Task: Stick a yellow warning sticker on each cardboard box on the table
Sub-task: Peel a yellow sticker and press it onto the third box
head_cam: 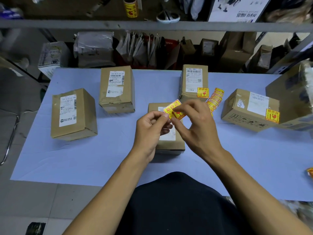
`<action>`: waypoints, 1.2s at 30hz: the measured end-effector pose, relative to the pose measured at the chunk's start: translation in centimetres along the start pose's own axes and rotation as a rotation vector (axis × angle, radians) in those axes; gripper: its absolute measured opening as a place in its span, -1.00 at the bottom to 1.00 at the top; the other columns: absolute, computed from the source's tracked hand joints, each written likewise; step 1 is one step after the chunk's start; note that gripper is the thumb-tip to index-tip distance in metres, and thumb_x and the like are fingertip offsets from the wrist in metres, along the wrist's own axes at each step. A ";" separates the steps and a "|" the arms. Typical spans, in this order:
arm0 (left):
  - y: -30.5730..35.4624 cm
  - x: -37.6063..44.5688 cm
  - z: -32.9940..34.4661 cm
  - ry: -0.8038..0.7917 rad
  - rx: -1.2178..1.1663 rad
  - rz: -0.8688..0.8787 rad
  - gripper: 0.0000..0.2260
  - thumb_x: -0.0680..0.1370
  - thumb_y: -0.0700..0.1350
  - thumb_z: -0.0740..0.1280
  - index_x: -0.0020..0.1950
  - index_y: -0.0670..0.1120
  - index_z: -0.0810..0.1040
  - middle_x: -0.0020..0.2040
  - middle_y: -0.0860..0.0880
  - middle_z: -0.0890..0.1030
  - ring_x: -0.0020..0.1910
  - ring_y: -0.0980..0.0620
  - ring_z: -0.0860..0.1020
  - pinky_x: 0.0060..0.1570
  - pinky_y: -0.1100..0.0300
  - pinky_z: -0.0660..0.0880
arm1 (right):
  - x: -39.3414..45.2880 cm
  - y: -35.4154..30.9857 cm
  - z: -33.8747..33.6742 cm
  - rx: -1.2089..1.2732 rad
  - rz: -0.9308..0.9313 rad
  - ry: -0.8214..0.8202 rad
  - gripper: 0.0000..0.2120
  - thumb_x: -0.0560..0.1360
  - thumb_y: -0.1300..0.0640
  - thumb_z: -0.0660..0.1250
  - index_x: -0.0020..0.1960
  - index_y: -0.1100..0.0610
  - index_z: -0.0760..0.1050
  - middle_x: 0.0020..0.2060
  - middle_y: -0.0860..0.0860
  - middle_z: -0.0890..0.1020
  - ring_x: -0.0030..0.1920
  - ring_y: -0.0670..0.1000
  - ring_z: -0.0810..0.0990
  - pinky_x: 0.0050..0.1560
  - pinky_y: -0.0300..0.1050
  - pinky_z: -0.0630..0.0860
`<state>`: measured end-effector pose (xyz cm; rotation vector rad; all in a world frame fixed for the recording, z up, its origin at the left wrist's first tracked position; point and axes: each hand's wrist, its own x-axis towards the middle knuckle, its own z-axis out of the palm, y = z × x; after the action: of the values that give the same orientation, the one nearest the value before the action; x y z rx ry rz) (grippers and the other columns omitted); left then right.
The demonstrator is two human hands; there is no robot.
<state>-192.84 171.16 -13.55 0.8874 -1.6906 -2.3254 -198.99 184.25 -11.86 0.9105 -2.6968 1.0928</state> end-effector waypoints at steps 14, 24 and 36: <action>0.6 -0.3 0.1 -0.135 -0.179 -0.039 -0.90 0.49 -0.13 0.37 -0.20 -0.03 0.66 -0.18 -0.06 0.66 -0.17 0.00 0.62 -0.10 0.11 0.57 | -0.3 0.3 -0.5 0.249 -0.029 0.023 -0.91 0.52 0.31 0.43 0.00 0.24 0.69 -0.14 0.08 0.71 -0.15 0.01 0.67 -0.11 -0.17 0.61; 1.0 -0.3 0.3 -0.139 -0.253 -0.099 -0.87 0.51 -0.18 0.34 -0.21 -0.09 0.63 -0.25 -0.04 0.61 -0.30 0.06 0.55 -0.08 0.07 0.55 | -0.5 0.9 -0.6 0.137 -0.208 0.089 -0.90 0.51 0.35 0.42 -0.01 0.25 0.68 -0.12 0.10 0.72 -0.13 0.09 0.68 -0.08 -0.05 0.59; 0.4 -0.4 0.1 -0.141 0.246 0.247 -0.88 0.50 -0.14 0.37 -0.23 -0.01 0.61 -0.32 0.01 0.62 -0.28 0.09 0.55 -0.17 0.23 0.49 | 0.7 1.0 -1.0 0.682 0.328 -0.287 -0.92 0.56 0.19 0.39 -0.06 0.15 0.66 -0.19 0.01 0.71 -0.11 0.07 0.69 -0.03 0.11 0.65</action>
<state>-192.65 171.28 -13.03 0.5201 -2.0461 -2.0922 -200.24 185.11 -11.56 0.7402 -2.7846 2.1905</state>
